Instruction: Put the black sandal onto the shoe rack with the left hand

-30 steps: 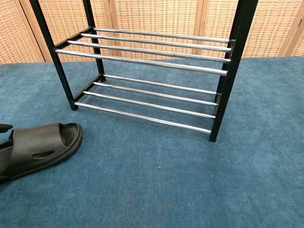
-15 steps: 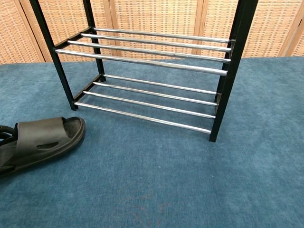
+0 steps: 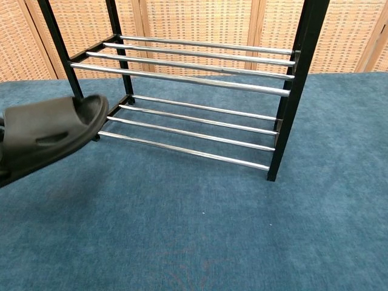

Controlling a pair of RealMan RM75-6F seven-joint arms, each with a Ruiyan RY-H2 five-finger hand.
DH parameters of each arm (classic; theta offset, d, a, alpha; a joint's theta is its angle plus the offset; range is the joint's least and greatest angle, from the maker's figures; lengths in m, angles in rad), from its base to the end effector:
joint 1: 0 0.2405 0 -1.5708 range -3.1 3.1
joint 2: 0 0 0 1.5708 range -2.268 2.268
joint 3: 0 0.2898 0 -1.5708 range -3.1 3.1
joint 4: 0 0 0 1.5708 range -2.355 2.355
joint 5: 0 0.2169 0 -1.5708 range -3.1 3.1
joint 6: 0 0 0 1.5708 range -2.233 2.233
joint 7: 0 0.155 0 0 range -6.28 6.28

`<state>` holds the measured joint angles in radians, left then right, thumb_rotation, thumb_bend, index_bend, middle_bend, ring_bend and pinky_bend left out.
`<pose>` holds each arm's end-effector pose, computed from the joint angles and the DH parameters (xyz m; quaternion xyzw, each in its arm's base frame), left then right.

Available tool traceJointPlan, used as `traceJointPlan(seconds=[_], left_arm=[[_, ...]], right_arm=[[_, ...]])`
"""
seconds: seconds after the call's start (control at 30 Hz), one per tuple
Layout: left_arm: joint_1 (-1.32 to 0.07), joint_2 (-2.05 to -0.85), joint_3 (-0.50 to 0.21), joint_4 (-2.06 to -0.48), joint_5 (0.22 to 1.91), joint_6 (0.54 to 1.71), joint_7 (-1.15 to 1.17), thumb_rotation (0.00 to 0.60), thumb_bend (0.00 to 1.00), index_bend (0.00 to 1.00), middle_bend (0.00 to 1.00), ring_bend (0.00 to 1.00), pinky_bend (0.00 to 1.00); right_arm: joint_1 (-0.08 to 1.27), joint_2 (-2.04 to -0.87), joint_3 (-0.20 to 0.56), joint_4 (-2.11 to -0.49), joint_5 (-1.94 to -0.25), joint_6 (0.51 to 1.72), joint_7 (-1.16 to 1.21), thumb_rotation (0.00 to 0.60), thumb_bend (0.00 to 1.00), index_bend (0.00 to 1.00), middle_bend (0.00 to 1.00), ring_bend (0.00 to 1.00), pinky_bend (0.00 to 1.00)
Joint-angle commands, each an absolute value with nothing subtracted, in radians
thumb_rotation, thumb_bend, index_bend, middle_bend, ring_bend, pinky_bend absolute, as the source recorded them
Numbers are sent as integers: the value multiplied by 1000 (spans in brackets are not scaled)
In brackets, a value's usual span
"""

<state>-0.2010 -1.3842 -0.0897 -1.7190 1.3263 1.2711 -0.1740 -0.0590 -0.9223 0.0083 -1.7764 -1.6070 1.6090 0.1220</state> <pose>-0.2882 0.2290 0.0469 -0.4940 -0.5980 -0.4732 0.4177 -0.3242 -0.1376 0.2235 0.5651 -0.4097 0.4175 0.5818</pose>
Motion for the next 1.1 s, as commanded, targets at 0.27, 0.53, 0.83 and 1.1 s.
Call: traceJointPlan(seconds=[0.27, 0.53, 0.83, 1.1], left_arm=[[-221, -1210, -133, -2055, 1331, 1318, 28, 600, 428, 318, 347, 306, 513], [-359, -1163, -288, -2232, 1027, 1271, 253, 600, 428, 320, 352, 311, 519], [-587, -1253, -468, -2253, 617, 1362, 491, 600, 435, 325, 352, 311, 519], [-756, -1368, -586, -2172, 365, 1460, 575, 600, 435, 329, 352, 311, 519]], right_arm=[[-59, -922, 8, -1776, -1608, 1609, 123, 600, 0, 0, 0, 0, 0], [-58, -922, 8, -1778, -1610, 1609, 121, 600, 0, 0, 0, 0, 0], [-53, -920, 10, -1777, -1601, 1598, 128, 600, 0, 0, 0, 0, 0], [-47, -915, 14, -1774, -1587, 1586, 145, 600, 0, 0, 0, 0, 0]])
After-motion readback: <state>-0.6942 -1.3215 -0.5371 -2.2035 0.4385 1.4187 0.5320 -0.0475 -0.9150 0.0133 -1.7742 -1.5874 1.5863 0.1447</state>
